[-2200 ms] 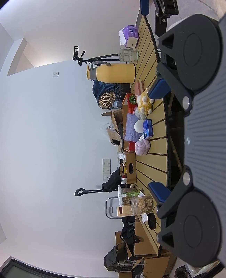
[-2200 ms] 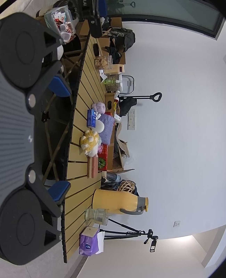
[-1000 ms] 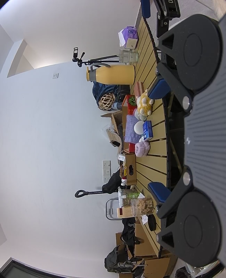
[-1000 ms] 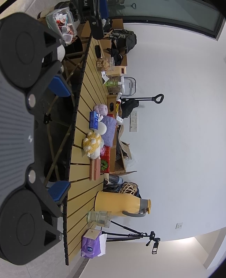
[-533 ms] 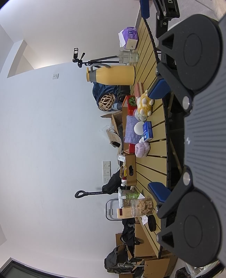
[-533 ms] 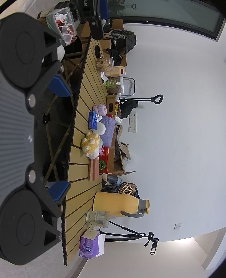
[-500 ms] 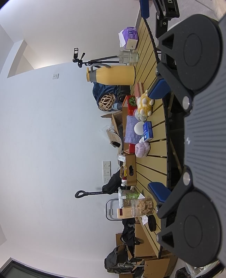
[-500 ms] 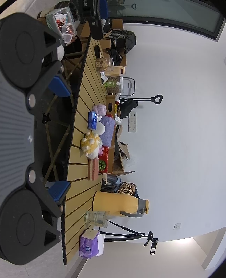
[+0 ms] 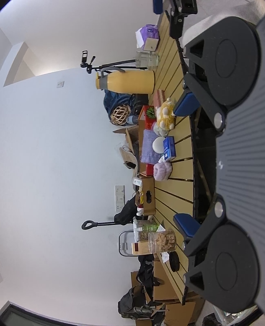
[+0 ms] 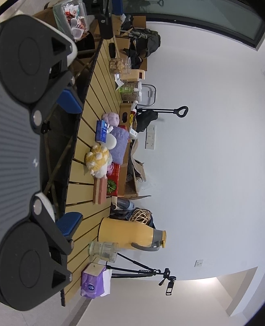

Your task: Organize soft objects

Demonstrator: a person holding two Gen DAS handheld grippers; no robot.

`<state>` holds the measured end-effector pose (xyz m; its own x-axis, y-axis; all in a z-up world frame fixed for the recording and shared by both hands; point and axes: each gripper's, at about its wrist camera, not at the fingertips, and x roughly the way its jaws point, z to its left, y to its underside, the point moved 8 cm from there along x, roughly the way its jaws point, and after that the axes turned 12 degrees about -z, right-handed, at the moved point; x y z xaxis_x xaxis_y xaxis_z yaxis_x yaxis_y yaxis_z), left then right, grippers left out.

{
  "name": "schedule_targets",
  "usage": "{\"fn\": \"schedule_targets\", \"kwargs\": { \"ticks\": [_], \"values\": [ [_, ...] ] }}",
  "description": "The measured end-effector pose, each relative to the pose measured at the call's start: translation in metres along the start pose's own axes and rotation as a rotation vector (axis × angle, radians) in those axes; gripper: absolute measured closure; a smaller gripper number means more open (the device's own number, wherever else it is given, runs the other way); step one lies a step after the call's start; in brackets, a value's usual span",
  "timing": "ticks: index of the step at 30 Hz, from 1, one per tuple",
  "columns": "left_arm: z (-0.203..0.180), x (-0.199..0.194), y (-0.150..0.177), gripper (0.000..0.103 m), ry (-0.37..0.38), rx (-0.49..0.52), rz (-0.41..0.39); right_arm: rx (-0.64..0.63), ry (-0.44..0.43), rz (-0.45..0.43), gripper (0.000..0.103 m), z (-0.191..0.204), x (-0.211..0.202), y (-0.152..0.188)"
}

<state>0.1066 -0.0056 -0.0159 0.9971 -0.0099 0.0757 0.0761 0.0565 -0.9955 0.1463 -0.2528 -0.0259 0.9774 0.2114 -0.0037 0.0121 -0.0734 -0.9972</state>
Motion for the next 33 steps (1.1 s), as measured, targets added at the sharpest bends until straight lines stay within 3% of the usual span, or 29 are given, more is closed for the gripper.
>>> {"fn": "schedule_targets", "kwargs": {
  "ticks": [6, 10, 16, 25, 33],
  "values": [
    [-0.005, 0.025, -0.002, 0.000, 0.020, 0.024, -0.012, 0.039, 0.031, -0.060, 0.000, -0.011, 0.024, -0.006],
    [-0.013, 0.052, 0.001, 0.000, 0.050, 0.020, 0.006, 0.089, -0.049, 0.014, 0.000, -0.015, 0.049, 0.001],
    [-0.023, 0.086, 0.005, 0.000, 0.079, 0.013, 0.027, 0.045, -0.042, 0.026, 0.000, -0.016, 0.079, 0.004],
    [-0.022, 0.142, 0.002, 0.000, 0.066, -0.023, 0.053, 0.052, -0.036, 0.030, 0.000, -0.032, 0.127, 0.002],
    [-0.028, 0.210, 0.018, 0.000, 0.071, -0.054, 0.146, 0.059, -0.028, 0.076, 0.002, -0.049, 0.192, 0.009]
  ]
}}
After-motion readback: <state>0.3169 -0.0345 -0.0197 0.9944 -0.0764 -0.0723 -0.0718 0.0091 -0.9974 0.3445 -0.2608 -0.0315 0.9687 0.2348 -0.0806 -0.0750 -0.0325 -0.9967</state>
